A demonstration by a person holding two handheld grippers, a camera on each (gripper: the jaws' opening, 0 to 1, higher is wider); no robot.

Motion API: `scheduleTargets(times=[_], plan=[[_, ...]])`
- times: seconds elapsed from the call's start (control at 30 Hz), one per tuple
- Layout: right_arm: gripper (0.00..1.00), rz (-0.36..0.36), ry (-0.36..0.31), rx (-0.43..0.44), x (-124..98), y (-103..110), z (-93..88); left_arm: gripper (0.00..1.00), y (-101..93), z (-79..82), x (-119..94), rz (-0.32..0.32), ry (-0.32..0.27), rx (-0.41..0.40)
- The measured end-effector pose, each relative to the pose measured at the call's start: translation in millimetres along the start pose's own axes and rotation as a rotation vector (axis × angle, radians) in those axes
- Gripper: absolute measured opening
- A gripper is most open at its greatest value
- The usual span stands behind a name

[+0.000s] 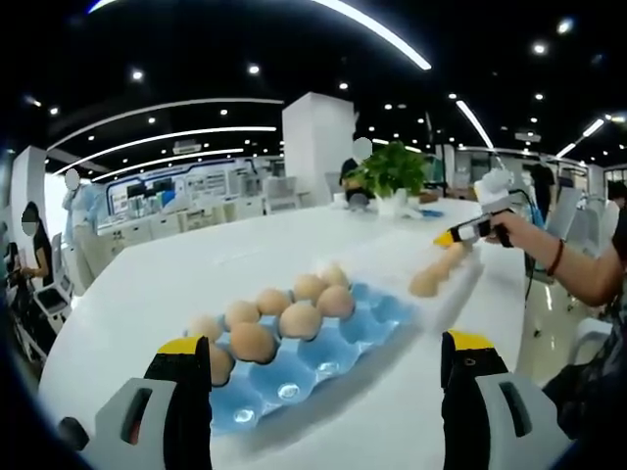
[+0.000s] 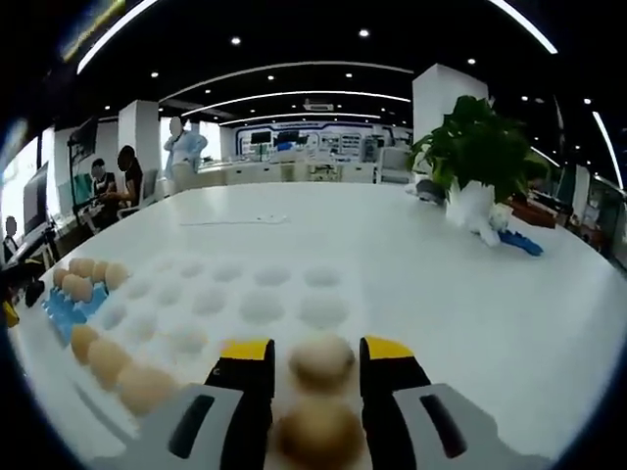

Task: Place the egg into an empty slot of the egg tray after lifting it from the table, then release the egg inside the slot.

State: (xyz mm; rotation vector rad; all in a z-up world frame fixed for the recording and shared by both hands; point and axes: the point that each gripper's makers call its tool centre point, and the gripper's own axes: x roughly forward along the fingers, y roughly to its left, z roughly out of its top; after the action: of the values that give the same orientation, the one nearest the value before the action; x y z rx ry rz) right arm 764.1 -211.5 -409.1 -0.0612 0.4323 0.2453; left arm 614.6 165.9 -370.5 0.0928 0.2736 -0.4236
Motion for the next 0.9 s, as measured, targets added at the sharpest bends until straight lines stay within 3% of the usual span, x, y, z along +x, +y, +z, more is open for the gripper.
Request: scheduleTargets(times=[0.37,0.9], plan=[[0.28,-0.031,0.01,0.012,0.0,-2.2,-3.0,0.99,1.4,-1.3,1.0,0.0,0.003,0.002],[0.27,-0.054,0.011,0.03,0.5,-7.5,-1.0,0.98,3.5,-3.8,-3.0,0.011,0.005,-0.001]])
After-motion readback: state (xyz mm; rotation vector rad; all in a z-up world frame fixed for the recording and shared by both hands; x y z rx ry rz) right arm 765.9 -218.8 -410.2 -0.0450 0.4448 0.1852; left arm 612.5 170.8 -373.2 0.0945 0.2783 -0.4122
